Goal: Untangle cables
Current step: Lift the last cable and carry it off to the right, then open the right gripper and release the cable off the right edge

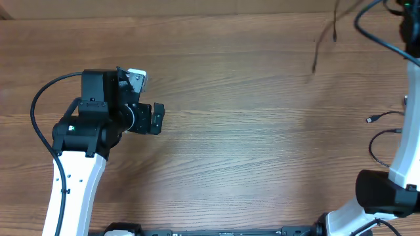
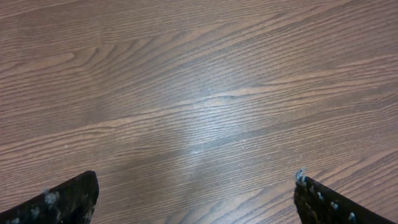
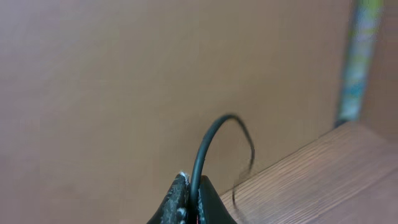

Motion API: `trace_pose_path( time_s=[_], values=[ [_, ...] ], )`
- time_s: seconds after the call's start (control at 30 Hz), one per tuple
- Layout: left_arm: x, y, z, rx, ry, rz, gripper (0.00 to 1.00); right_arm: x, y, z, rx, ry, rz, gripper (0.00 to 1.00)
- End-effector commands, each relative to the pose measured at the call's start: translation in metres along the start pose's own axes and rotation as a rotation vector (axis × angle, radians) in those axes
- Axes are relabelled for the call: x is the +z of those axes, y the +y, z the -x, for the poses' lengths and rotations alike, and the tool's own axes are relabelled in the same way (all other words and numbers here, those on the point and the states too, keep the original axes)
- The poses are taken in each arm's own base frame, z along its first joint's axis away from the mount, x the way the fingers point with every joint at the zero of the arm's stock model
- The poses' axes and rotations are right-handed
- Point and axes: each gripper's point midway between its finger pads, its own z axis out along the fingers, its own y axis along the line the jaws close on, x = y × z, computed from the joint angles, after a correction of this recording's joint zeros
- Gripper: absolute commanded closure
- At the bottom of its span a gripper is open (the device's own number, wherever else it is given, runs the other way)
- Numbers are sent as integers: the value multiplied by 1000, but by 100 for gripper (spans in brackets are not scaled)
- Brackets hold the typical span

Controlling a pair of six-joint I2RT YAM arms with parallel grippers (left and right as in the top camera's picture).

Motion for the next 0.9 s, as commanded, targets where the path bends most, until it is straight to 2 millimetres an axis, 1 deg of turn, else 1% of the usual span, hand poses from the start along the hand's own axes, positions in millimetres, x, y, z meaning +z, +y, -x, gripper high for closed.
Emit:
trace_pose_path(
  time_s=[0.0, 0.1, 0.23, 0.27, 0.33, 0.43, 0.6, 0.63, 0.67, 0.77, 0.83, 0.87],
  values=[
    [-1, -2, 2, 20, -7, -11, 0, -2, -36, 25, -18, -60, -80, 96],
    [-1, -2, 2, 20, -7, -11, 0, 13, -62, 26, -7, -53, -124, 96],
    [-1, -2, 2, 20, -7, -11, 0, 33, -77, 16, -21, -13, -120, 96],
    [-1, -2, 2, 20, -8, -11, 0, 36, -77, 14, -21, -7, -115, 96],
    [-1, -2, 2, 20, -7, -11, 0, 48, -80, 5, -26, 12, -119, 96],
    [-1, -2, 2, 20, -7, -11, 0, 62, -84, -8, -25, 46, -124, 96],
    [-1, -2, 2, 20, -8, -11, 1, 87, -75, -31, -19, 111, -43, 96],
    [-1, -2, 2, 20, -8, -11, 0, 92, -76, -36, -19, 122, -40, 96],
    [-1, -2, 2, 20, -7, -11, 0, 92, -76, -37, -19, 123, -41, 96],
    [-1, -2, 2, 20, -7, -11, 0, 101, -94, -38, -20, 108, -110, 96],
    [-1, -2, 2, 20, -8, -11, 0, 108, -115, -38, -17, 99, -175, 96],
    [-1, -2, 2, 20, -8, -11, 1, 111, -120, -39, -16, 100, -187, 96]
  ],
)
